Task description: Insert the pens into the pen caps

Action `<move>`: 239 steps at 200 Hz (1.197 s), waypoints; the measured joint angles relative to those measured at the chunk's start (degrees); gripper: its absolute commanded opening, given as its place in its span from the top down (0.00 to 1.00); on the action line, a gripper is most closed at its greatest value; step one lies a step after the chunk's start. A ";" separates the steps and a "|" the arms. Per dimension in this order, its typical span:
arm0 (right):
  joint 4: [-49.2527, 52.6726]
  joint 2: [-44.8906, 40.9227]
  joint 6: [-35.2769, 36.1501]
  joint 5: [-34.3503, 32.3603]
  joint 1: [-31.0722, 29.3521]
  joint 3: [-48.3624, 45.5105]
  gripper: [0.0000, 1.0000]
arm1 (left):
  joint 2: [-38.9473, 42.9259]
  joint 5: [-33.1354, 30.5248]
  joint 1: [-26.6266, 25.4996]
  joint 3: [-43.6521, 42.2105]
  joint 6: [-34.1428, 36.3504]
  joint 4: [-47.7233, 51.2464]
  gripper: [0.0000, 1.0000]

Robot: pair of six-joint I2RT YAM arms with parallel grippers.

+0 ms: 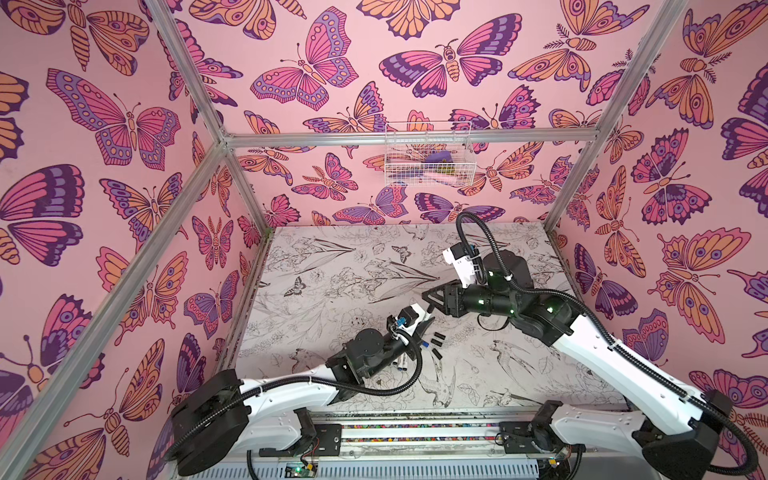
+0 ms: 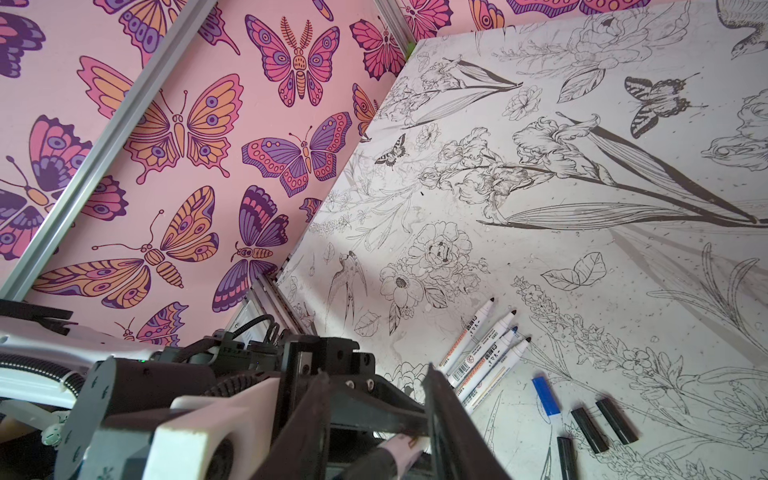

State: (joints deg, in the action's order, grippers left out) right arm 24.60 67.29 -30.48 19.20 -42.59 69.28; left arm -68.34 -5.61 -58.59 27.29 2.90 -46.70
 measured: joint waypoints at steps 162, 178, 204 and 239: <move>-2.21 0.00 -0.13 -2.23 -1.70 -2.86 0.94 | -0.04 -0.92 0.02 0.07 -0.42 2.82 1.00; -4.17 -0.13 -0.90 -3.32 -2.23 -4.37 0.95 | -0.04 -1.70 0.04 0.11 -0.37 3.96 1.00; -6.45 0.15 -1.51 -5.73 -3.34 -5.95 0.98 | -0.04 -3.21 0.07 0.22 -0.13 5.40 1.00; -7.52 0.68 -1.84 -7.76 -3.69 -5.92 1.00 | -0.07 -5.62 0.07 1.29 1.36 6.51 1.00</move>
State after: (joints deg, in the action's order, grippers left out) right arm 17.08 67.96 -32.32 11.44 -46.28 63.35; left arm -68.40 -11.22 -58.52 28.58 4.25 -40.18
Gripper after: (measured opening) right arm 0.144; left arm 0.155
